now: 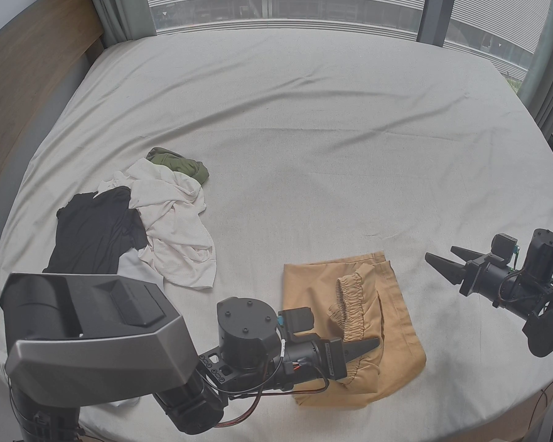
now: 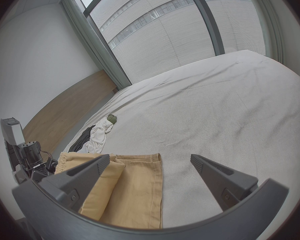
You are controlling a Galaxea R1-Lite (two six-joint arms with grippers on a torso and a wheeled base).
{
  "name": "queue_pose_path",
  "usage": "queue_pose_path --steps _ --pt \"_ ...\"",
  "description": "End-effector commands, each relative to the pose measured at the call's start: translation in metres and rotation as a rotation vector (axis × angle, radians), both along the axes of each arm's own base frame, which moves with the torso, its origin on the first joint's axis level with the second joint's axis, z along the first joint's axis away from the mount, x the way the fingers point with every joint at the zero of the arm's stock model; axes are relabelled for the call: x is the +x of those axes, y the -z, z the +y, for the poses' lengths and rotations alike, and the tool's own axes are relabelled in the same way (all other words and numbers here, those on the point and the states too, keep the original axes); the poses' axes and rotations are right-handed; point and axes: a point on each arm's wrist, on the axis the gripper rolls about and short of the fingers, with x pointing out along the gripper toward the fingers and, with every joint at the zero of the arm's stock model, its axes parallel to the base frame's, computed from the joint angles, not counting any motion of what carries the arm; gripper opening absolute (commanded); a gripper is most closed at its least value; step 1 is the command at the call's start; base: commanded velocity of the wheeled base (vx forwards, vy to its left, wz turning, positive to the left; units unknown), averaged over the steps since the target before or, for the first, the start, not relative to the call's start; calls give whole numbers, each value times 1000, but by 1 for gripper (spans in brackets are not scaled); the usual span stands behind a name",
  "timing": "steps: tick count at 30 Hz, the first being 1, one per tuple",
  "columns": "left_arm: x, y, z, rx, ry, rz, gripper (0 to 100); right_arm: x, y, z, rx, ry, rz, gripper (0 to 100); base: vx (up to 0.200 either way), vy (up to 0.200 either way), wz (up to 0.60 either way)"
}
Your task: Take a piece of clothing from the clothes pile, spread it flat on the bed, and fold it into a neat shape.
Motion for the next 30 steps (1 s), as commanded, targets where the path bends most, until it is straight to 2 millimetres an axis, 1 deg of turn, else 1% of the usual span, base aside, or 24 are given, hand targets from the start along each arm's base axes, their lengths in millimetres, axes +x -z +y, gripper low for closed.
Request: queue_pose_path --steps 1,9,13,15,17,19,21,22,26,27,28,30 --pt "3 3 -3 0 -3 -1 100 0 0 0 0 0 -2 100 0 0 0" --pt "5 6 -5 7 -41 -6 100 0 0 0 0 0 1 100 0 0 0" --pt "5 2 -2 2 -56 -13 100 0 0 0 0 0 3 100 0 0 0" --pt "5 -6 2 -8 -69 -25 100 0 1 0 0 0 4 100 0 0 0" --pt "5 -6 2 -8 -69 -25 100 0 1 0 0 0 4 100 0 0 0" --pt "-1 -23 17 -20 -89 -42 100 -2 2 1 -1 -5 10 100 0 0 0" --pt "-1 -28 23 -21 -99 -48 100 -2 2 1 -1 -5 13 100 0 0 0" --pt "-2 -37 35 -19 -118 -70 100 -3 3 2 -1 -8 20 100 0 0 0" --pt "-2 -50 64 -6 -177 -117 100 -6 5 4 -4 -19 34 100 0 0 0" --pt "-1 -51 65 -4 -180 -120 100 -6 6 4 -4 -19 34 100 0 0 0" --pt "-3 -55 80 14 -208 -145 100 -8 7 5 -5 -22 45 100 0 0 0" --pt "-8 -59 101 47 -245 -178 100 -10 9 6 -6 -25 60 100 0 0 0"
